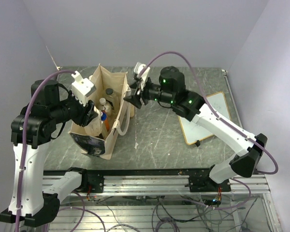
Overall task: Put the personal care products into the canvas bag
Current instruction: Place the care product in the canvas bag.
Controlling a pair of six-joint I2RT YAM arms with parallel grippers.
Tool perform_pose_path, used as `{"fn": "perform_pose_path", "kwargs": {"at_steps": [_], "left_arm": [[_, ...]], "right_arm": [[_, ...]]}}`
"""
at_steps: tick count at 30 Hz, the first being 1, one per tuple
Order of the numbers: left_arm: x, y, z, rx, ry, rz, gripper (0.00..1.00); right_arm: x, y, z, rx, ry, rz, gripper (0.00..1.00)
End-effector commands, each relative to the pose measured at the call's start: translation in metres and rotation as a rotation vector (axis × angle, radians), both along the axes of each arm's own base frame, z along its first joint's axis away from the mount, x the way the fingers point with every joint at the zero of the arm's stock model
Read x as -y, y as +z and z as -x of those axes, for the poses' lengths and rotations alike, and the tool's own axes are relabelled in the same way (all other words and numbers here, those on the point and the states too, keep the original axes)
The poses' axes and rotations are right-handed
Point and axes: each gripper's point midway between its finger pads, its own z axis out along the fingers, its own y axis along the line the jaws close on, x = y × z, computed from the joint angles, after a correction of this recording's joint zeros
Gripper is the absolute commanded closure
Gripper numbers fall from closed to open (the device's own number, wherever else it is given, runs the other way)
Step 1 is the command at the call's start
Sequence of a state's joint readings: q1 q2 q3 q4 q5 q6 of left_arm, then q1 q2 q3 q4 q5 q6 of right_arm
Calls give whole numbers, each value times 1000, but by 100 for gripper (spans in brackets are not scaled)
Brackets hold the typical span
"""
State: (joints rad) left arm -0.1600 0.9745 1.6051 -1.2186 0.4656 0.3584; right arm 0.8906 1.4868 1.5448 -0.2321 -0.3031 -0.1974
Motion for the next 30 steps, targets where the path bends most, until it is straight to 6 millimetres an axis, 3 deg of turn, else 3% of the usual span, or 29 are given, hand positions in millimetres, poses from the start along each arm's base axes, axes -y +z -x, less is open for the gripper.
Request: {"fn": "perform_pose_path", "kwargs": {"at_steps": [1, 7, 12, 18, 23, 30], "left_arm": [[-4, 17, -6, 72, 43, 23, 93], [-15, 11, -4, 68, 116, 13, 93], [-21, 4, -1, 77, 154, 9, 93], [-21, -9, -2, 54, 163, 15, 93], [-21, -7, -2, 54, 163, 19, 93], [-19, -8, -3, 45, 173, 40, 93]], "right_arm": [[-3, 20, 21, -48, 96, 22, 44], [-23, 3, 85, -65, 217, 78, 44], [-31, -22, 113, -117, 228, 112, 44], [-52, -35, 133, -103, 250, 151, 45], [-76, -42, 152, -84, 285, 172, 45], [-96, -59, 153, -89, 261, 203, 47]]}}
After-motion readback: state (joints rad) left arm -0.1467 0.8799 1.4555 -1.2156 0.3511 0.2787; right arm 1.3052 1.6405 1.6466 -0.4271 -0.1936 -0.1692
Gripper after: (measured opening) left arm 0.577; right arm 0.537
